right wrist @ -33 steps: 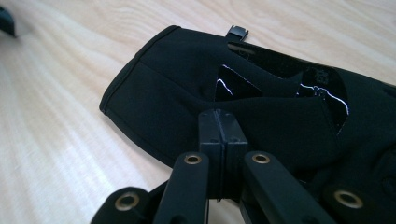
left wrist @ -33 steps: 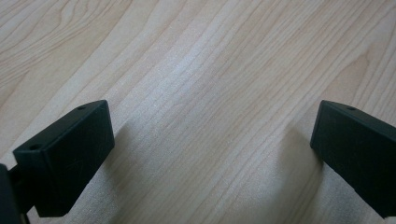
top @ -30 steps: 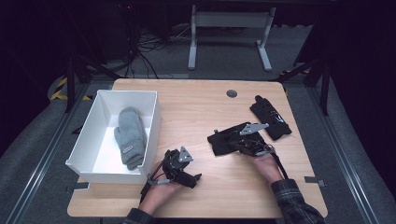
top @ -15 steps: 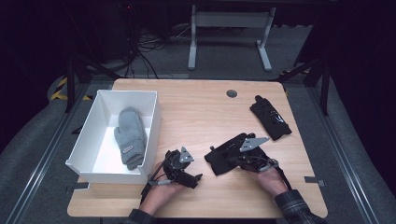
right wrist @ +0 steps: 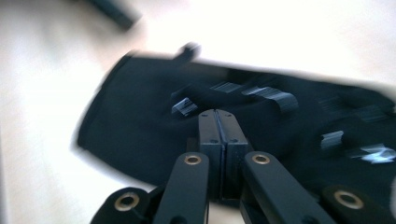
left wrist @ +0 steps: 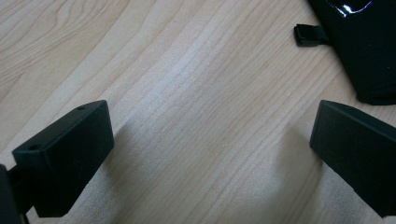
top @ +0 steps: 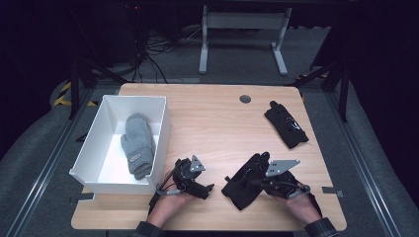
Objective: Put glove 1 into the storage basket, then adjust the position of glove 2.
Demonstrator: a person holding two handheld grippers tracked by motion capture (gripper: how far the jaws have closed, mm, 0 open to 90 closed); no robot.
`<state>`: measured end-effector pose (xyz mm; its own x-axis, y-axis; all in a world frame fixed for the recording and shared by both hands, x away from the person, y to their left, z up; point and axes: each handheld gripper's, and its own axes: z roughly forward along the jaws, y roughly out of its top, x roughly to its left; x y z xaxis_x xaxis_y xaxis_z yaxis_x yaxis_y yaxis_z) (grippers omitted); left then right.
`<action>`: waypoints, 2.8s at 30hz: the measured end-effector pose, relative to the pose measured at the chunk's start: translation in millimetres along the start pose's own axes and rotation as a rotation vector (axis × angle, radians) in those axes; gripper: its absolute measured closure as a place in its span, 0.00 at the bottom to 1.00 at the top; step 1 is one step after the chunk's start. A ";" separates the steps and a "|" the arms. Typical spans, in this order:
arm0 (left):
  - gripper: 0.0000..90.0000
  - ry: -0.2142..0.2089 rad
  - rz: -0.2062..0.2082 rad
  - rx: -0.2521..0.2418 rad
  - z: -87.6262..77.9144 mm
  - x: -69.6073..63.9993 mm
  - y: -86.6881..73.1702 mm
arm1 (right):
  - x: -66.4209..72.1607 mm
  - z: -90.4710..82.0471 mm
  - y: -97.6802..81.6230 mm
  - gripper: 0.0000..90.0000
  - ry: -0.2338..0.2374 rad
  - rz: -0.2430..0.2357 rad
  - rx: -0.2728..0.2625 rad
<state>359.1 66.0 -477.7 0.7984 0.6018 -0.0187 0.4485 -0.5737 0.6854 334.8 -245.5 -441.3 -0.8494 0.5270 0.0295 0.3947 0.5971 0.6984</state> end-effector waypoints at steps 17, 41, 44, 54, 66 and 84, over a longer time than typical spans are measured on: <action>0.00 -0.039 0.037 0.005 0.8 -2.2 1.1 | -59.2 37.4 27.5 1.00 -0.124 0.068 0.015; 0.00 -0.038 0.034 0.005 0.6 -2.7 0.9 | -58.8 54.6 60.3 1.00 -0.089 0.033 -0.054; 0.00 -0.038 0.037 0.006 0.6 -2.5 1.0 | -70.0 42.4 54.2 1.00 -0.118 0.061 -0.072; 0.00 -0.038 0.037 0.006 0.6 -2.5 1.0 | -106.7 4.4 33.1 1.00 -0.257 0.115 -0.099; 0.00 -0.038 0.037 0.006 0.7 -2.6 1.1 | -148.7 -31.0 -4.9 1.00 -0.407 0.272 -0.133; 0.00 -0.036 0.036 0.006 0.6 -2.9 0.9 | -163.5 -21.3 -27.8 1.00 -0.429 0.298 0.024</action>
<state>357.5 63.4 -477.4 0.8281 0.5602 -0.0207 0.4215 -0.5979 0.6818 455.2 -361.2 -450.3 -0.4807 0.8737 -0.0746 0.6097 0.3942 0.6876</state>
